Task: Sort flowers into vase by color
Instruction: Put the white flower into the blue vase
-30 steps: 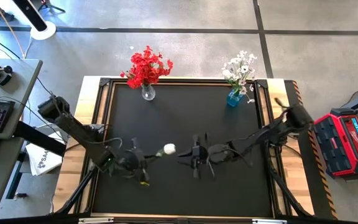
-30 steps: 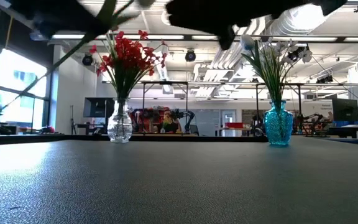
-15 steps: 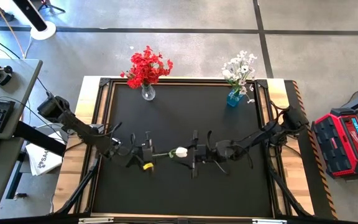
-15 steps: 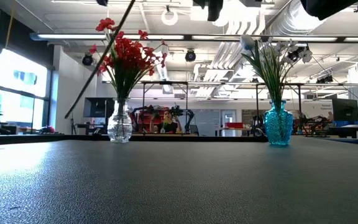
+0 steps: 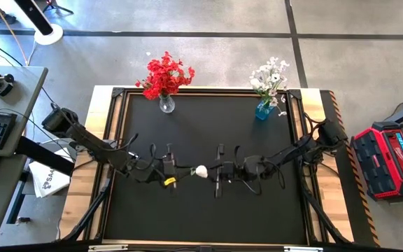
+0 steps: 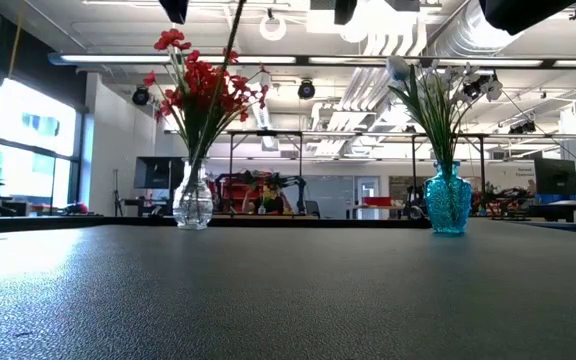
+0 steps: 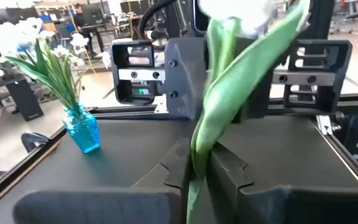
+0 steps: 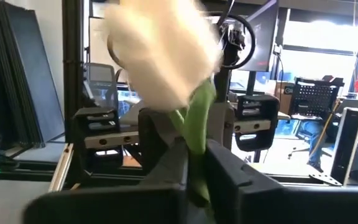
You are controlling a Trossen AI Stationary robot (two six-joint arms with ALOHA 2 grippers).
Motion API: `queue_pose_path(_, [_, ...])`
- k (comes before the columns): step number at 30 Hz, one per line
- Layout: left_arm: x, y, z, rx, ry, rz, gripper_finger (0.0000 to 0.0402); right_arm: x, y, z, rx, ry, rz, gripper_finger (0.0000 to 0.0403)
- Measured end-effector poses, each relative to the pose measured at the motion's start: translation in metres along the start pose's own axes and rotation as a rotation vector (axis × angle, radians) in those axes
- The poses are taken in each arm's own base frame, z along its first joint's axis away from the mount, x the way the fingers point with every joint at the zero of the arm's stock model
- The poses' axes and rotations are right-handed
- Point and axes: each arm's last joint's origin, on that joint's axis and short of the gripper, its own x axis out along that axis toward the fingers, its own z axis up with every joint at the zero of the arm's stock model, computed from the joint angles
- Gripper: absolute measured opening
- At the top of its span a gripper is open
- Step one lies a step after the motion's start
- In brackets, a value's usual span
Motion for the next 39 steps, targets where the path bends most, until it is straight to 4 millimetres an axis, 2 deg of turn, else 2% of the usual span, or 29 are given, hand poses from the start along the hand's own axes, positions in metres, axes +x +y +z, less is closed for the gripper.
queue_pose_path(3, [0.000, 0.000, -0.001, -0.001, 0.011, -0.006, 0.0048, -0.001, 0.002, 0.000, -0.008, 0.001, -0.001, 0.0006])
queue_pose_path(8, [0.001, 0.002, -0.007, 0.037, 0.061, 0.015, 0.0091, -0.007, 0.008, 0.008, -0.044, 0.026, -0.078, 0.0004])
queue_pose_path(12, [-0.001, 0.005, -0.019, 0.083, 0.164, 0.108, 0.0130, -0.021, 0.014, 0.026, -0.094, 0.115, -0.190, 0.0002])
queue_pose_path(17, [-0.005, 0.010, -0.035, 0.097, 0.283, 0.227, 0.0157, -0.055, 0.011, 0.060, -0.086, 0.267, -0.319, 0.0001])
queue_pose_path(20, [-0.007, 0.012, -0.039, 0.076, 0.318, 0.243, 0.0157, -0.080, -0.008, 0.082, -0.011, 0.340, -0.345, 0.0000])
queue_pose_path(25, [-0.008, 0.012, -0.041, 0.027, 0.324, 0.253, 0.0157, -0.120, -0.055, 0.112, 0.089, 0.383, -0.513, 0.0000])
queue_pose_path(33, [-0.008, 0.012, -0.041, 0.045, 0.325, 0.250, 0.0157, -0.157, -0.111, 0.148, -0.095, 0.324, -0.852, 0.0000])
queue_pose_path(39, [-0.008, 0.012, -0.041, 0.044, 0.325, 0.250, 0.0157, -0.168, -0.138, 0.155, -0.223, 0.374, -1.002, 0.0000])
